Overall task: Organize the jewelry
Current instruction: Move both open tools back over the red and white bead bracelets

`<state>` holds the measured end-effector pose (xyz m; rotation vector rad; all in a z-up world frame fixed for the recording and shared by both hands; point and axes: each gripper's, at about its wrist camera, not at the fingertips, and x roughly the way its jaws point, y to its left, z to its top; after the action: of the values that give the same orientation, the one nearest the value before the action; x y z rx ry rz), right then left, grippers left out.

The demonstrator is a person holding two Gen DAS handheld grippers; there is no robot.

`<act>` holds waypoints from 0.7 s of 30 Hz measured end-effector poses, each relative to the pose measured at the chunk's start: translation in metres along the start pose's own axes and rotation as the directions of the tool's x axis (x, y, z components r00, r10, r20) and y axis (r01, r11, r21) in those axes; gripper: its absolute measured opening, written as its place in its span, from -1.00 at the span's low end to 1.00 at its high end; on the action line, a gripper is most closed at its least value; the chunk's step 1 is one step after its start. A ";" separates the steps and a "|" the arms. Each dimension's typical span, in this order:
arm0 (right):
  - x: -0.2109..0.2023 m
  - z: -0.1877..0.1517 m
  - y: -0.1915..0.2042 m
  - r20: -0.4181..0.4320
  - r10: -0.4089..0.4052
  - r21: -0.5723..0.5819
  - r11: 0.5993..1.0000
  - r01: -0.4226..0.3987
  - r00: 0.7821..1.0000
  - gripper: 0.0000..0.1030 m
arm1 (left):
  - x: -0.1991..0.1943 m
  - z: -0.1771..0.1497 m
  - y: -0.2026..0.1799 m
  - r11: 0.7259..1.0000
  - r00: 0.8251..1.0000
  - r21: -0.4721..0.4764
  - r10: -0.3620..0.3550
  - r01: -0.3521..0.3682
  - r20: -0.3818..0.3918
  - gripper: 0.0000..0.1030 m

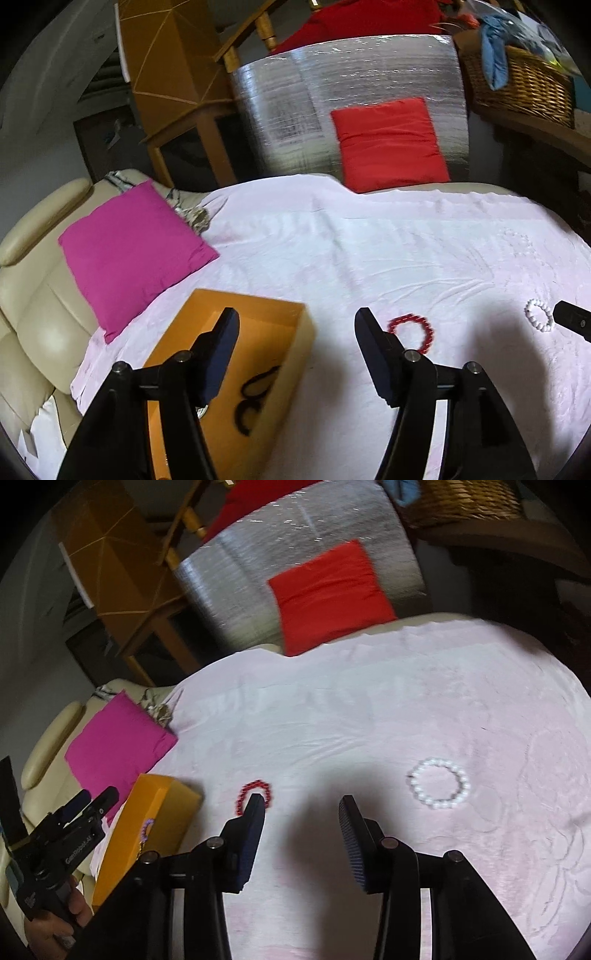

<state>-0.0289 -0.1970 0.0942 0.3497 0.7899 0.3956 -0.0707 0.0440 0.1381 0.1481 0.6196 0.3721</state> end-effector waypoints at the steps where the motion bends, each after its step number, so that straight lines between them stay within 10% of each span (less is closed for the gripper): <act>1: -0.002 0.000 -0.006 0.000 -0.006 0.005 1.000 0.006 1.000 -0.13 | 0.001 0.001 -0.006 1.000 1.000 0.006 -0.011 0.011 -0.002 0.28; 21: 0.002 0.005 -0.084 -0.069 -0.055 0.260 0.963 0.071 0.996 -0.13 | 0.075 -0.038 -0.029 0.983 0.957 -0.020 -0.180 0.180 -0.225 0.28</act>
<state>-0.0062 -0.2705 0.0590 0.5609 0.9138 0.2420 -0.0282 0.0470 0.0600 0.0487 0.8520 0.2128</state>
